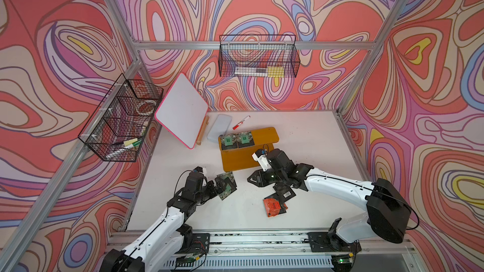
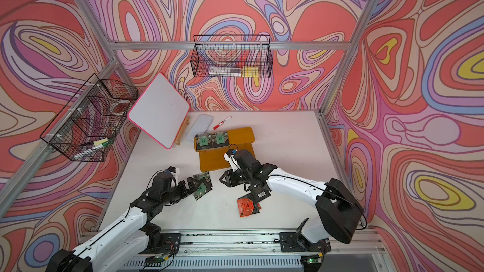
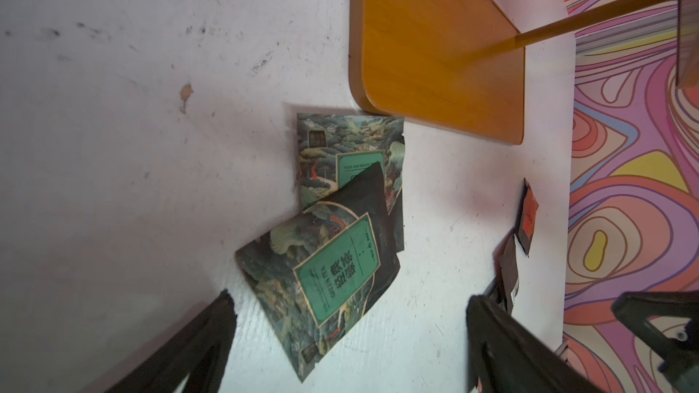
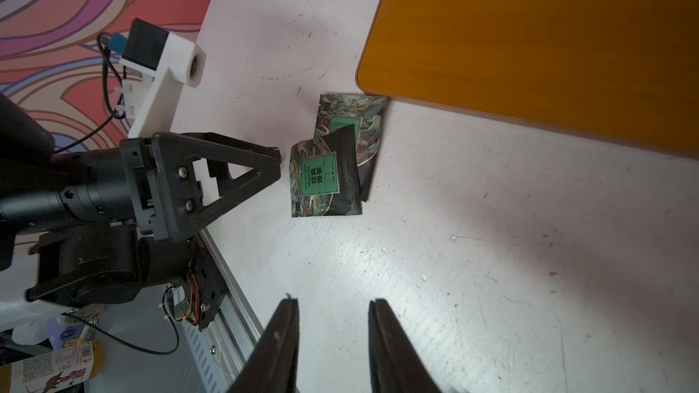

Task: Place the tea bags on the shelf by color
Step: Pick up the tea bag from the center of the board.

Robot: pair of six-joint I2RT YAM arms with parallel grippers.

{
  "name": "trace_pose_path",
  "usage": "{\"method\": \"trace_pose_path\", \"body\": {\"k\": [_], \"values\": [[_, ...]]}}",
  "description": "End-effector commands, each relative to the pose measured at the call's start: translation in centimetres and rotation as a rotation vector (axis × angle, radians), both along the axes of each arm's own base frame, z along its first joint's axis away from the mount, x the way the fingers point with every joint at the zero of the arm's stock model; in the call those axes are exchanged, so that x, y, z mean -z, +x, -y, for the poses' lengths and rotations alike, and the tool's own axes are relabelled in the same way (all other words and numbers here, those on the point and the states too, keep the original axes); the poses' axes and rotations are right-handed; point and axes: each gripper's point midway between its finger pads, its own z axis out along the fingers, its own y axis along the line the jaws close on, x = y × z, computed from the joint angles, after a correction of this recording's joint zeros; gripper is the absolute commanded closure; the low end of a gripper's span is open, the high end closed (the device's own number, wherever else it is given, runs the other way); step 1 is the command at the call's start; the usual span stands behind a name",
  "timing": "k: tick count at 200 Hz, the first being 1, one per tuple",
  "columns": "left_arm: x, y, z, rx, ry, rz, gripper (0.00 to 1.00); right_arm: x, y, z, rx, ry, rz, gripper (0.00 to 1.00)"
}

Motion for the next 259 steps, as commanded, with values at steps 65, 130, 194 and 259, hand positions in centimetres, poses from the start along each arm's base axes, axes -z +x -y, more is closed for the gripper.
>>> {"method": "trace_pose_path", "body": {"k": [65,130,194,259], "values": [[0.6,1.0,1.5,0.06,-0.04,0.014,0.03,2.5,0.1,-0.7,0.01,-0.004,-0.055,0.67],[0.3,1.9,2.7,0.102,-0.078,0.027,0.03,5.0,-0.1,-1.7,0.039,0.01,-0.181,0.65],[-0.1,2.6,4.2,0.162,-0.121,0.038,0.05,6.8,0.1,-2.5,0.065,0.014,-0.243,0.65],[-0.4,2.9,5.4,0.207,-0.135,0.051,0.05,8.3,1.0,-2.5,0.107,-0.021,-0.256,0.64]]}}
